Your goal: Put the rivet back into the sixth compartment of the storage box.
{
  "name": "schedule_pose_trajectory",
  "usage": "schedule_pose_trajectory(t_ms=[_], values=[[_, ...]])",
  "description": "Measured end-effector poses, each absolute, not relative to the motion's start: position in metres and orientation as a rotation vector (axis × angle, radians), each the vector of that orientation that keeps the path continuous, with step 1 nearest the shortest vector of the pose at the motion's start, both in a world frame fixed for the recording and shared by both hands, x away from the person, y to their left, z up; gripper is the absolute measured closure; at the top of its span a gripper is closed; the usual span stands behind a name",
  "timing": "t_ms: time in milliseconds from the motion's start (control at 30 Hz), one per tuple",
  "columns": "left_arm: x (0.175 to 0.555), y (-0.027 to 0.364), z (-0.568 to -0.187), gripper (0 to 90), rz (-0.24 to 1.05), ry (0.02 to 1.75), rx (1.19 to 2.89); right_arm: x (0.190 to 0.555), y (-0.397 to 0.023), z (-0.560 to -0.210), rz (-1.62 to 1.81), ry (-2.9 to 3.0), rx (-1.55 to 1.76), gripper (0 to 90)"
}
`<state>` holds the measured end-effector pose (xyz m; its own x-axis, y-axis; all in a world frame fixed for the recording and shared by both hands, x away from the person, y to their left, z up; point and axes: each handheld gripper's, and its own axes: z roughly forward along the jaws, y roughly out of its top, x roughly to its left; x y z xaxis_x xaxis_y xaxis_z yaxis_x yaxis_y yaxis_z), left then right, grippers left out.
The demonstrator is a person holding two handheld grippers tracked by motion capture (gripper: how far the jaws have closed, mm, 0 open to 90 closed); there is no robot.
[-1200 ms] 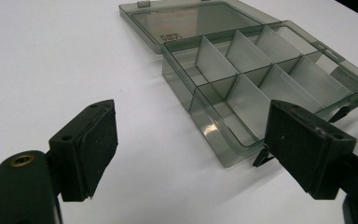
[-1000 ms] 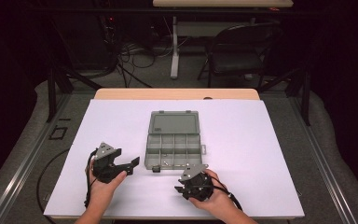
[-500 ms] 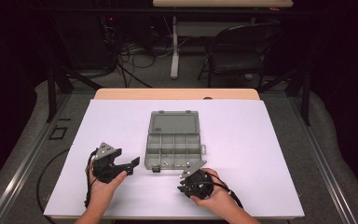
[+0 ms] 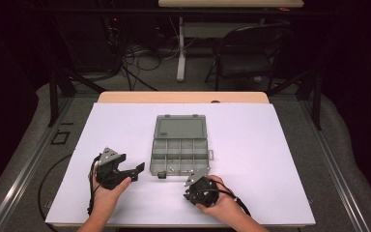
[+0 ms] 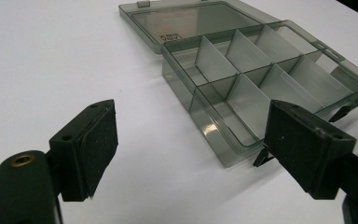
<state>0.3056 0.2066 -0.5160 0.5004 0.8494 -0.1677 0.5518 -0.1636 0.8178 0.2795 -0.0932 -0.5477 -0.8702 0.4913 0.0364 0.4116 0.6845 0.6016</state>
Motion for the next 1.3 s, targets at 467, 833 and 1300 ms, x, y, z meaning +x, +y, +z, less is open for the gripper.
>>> schedule_pose_trajectory(t_ms=[467, 833, 1300], values=[[0.306, 0.206, -0.516, 17.3, 0.416, 1.169, 1.845, 0.280, -0.093, -0.546, 0.947, 2.759, 0.736, 83.2], [0.306, 0.207, -0.516, 17.3, 0.414, 1.169, 1.844, 0.282, -0.097, -0.543, 0.963, 2.750, 0.750, 84.1], [0.305, 0.207, -0.516, 17.3, 0.413, 1.172, 1.842, 0.286, -0.103, -0.534, 1.021, 2.714, 0.790, 84.2]])
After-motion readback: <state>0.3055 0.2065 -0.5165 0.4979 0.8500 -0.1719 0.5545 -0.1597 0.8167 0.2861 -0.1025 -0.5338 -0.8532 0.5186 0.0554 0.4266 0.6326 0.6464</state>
